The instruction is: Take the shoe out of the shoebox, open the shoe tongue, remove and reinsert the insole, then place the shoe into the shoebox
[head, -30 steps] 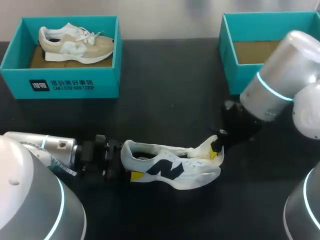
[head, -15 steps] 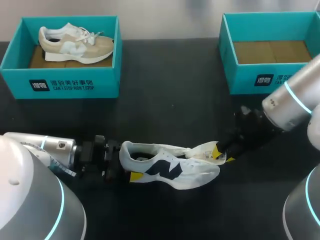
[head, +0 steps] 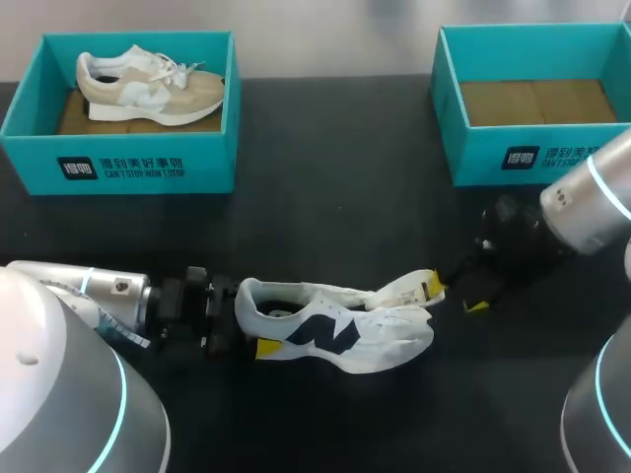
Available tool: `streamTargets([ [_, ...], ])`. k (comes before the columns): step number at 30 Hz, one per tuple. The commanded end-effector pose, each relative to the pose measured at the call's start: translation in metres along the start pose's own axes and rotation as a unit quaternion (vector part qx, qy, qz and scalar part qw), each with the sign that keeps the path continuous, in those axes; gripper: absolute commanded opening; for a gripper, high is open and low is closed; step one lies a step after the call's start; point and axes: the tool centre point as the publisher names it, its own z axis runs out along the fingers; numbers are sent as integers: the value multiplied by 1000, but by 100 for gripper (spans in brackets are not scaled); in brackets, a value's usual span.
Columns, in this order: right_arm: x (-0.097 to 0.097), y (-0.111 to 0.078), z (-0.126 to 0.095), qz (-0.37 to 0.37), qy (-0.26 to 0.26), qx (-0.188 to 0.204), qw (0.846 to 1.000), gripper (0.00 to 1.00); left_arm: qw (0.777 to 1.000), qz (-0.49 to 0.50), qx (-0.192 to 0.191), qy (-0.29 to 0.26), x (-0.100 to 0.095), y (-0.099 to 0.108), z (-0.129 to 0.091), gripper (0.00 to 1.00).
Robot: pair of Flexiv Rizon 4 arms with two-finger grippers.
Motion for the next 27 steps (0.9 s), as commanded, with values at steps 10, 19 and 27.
streamTargets([
  [10,48,0,-97,-90,-121,-52,987,84,1000,0,0,-1,-1,3,-3,0],
  [19,114,7,-101,-274,-205,5,939,49,1000,0,0,-1,-1,3,-3,0],
  [27,151,26,-85,-389,-264,68,880,0,1000,0,0,-1,-1,3,-3,0],
])
